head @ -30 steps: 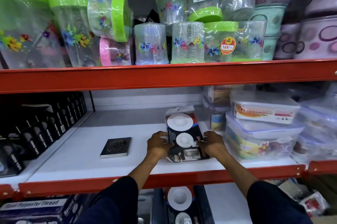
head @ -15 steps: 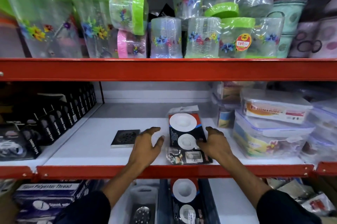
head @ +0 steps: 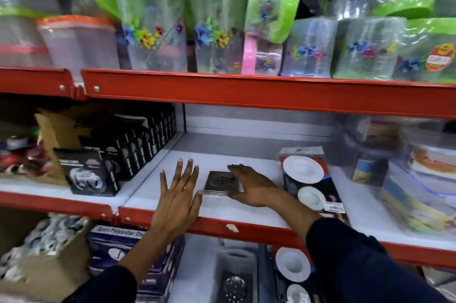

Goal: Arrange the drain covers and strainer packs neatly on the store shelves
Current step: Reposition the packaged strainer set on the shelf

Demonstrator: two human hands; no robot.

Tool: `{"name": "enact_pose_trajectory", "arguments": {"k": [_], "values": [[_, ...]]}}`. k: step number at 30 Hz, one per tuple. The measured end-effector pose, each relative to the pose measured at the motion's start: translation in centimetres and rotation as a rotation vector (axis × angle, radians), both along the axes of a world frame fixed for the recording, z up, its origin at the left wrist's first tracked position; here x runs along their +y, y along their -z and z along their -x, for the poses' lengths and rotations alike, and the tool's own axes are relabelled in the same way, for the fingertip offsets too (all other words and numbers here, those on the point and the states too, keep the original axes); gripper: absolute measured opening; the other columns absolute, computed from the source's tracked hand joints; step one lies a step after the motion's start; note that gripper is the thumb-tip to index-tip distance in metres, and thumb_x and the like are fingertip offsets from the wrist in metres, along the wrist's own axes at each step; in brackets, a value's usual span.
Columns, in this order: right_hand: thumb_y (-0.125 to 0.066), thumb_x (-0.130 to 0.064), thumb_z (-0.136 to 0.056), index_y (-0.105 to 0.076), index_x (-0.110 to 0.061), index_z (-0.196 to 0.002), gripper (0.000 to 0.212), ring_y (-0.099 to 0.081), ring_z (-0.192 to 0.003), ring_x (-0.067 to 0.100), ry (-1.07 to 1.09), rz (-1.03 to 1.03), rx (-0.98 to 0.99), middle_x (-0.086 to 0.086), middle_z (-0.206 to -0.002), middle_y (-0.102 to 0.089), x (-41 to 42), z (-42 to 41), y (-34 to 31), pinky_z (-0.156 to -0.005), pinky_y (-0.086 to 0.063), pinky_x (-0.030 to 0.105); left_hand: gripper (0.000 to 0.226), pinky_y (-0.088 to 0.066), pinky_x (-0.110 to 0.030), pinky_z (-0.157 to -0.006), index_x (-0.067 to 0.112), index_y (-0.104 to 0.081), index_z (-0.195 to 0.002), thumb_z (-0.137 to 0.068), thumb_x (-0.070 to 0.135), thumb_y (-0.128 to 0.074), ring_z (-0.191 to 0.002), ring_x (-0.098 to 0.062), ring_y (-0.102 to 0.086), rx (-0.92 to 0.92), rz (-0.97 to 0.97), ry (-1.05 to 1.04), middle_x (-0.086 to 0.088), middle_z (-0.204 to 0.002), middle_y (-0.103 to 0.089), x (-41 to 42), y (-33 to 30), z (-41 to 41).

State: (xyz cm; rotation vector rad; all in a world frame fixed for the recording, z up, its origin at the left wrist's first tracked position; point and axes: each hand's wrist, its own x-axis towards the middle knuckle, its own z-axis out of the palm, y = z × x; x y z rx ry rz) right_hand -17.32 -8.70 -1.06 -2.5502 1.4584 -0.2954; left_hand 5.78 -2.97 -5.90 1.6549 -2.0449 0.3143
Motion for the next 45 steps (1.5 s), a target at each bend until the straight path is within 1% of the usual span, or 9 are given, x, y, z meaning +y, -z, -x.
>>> {"name": "enact_pose_trajectory", "arguments": {"k": [5,10,13,18,26,31,35,40,45], "values": [[-0.052,-0.071,-0.086,-0.008,-0.018,-0.157,0.099,-0.013,-0.151,0.026,-0.015,-0.106,0.204,0.005,-0.166,-0.012,-3.9,-3.0,0.7,-0.122,-0.013,0.038,0.07,0.002,-0.062,-0.123,0.016,-0.007,-0.157,-0.094,0.043,-0.022,-0.153,-0.017,0.015,0.006,-0.05,0.026,-0.002,-0.167,0.002,-0.5,0.5,-1.0],[-0.057,-0.074,-0.08,-0.036,-0.01,-0.145,0.093,-0.05,-0.125,0.035,-0.029,-0.147,0.273,0.016,-0.142,-0.051,-5.5,-3.3,0.2,-0.105,-0.043,0.046,0.078,0.001,-0.061,-0.122,0.014,-0.01,-0.157,-0.086,0.043,-0.025,-0.154,-0.019,0.014,0.031,-0.045,0.054,-0.002,-0.166,-0.001,-0.6,0.4,-1.1],[-0.053,-0.079,-0.077,-0.038,-0.01,-0.141,0.096,-0.051,-0.118,0.035,-0.025,-0.102,0.265,0.016,-0.129,-0.055,-5.2,-2.8,0.1,-0.098,-0.047,0.045,0.079,0.0,-0.061,-0.123,0.014,-0.012,-0.157,-0.084,0.043,-0.025,-0.154,-0.019,0.012,0.034,-0.039,0.05,-0.003,-0.166,-0.005,-0.7,0.5,-1.2],[-0.058,-0.08,-0.073,-0.021,-0.021,-0.153,0.106,-0.033,-0.136,0.026,0.013,0.157,0.026,0.007,-0.152,-0.035,0.2,-1.9,-2.4,-0.111,-0.035,0.039,0.078,-0.004,-0.062,-0.122,0.012,-0.017,-0.156,-0.084,0.042,-0.028,-0.155,-0.021,0.005,0.067,-0.025,0.059,-0.008,-0.165,-0.015,-0.8,0.8,-1.4],[-0.068,-0.077,-0.067,-0.033,-0.016,-0.148,0.107,-0.04,-0.132,0.021,-0.182,0.541,-0.129,0.005,-0.147,-0.04,12.5,0.7,1.7,-0.118,-0.018,0.024,0.077,-0.002,-0.062,-0.123,0.01,-0.017,-0.156,-0.088,0.048,-0.02,-0.155,-0.025,0.004,0.057,-0.032,0.068,-0.011,-0.165,-0.013,-0.5,1.0,-1.3],[-0.063,-0.071,-0.078,-0.04,-0.011,-0.139,0.089,-0.042,-0.134,0.029,-0.462,0.652,-0.112,0.012,-0.144,-0.04,14.3,2.0,9.2,-0.119,-0.029,0.042,0.078,-0.004,-0.061,-0.123,0.01,-0.019,-0.155,-0.085,0.044,-0.023,-0.155,-0.024,0.003,0.06,-0.041,0.049,-0.012,-0.165,-0.014,-0.3,0.9,-1.0],[-0.056,-0.07,-0.083,-0.046,-0.015,-0.14,0.08,-0.042,-0.136,0.028,-0.459,0.452,0.022,0.01,-0.144,-0.048,14.3,2.3,14.7,-0.118,-0.029,0.04,0.078,-0.004,-0.061,-0.123,0.008,-0.021,-0.154,-0.086,0.046,-0.021,-0.155,-0.024,0.003,0.054,-0.052,0.045,-0.013,-0.165,-0.016,-0.3,1.0,-1.0],[-0.056,-0.074,-0.076,-0.034,-0.022,-0.146,0.09,-0.035,-0.141,0.025,-0.043,0.041,0.101,0.004,-0.153,-0.037,11.1,1.9,19.4,-0.116,-0.036,0.041,0.08,-0.007,-0.062,-0.122,0.008,-0.025,-0.153,-0.086,0.05,-0.018,-0.155,-0.026,0.001,0.058,-0.056,0.044,-0.014,-0.164,-0.02,-0.4,1.0,-1.0],[-0.067,-0.065,-0.074,-0.037,-0.015,-0.141,0.089,-0.048,-0.126,0.029,0.087,-0.117,0.208,0.009,-0.142,-0.048,8.4,0.3,22.5,-0.106,-0.041,0.037,0.081,-0.007,-0.061,-0.123,0.008,-0.027,-0.153,-0.085,0.051,-0.018,-0.155,-0.026,-0.001,0.071,-0.063,0.03,-0.014,-0.163,-0.022,-0.6,0.9,-1.0]]}}
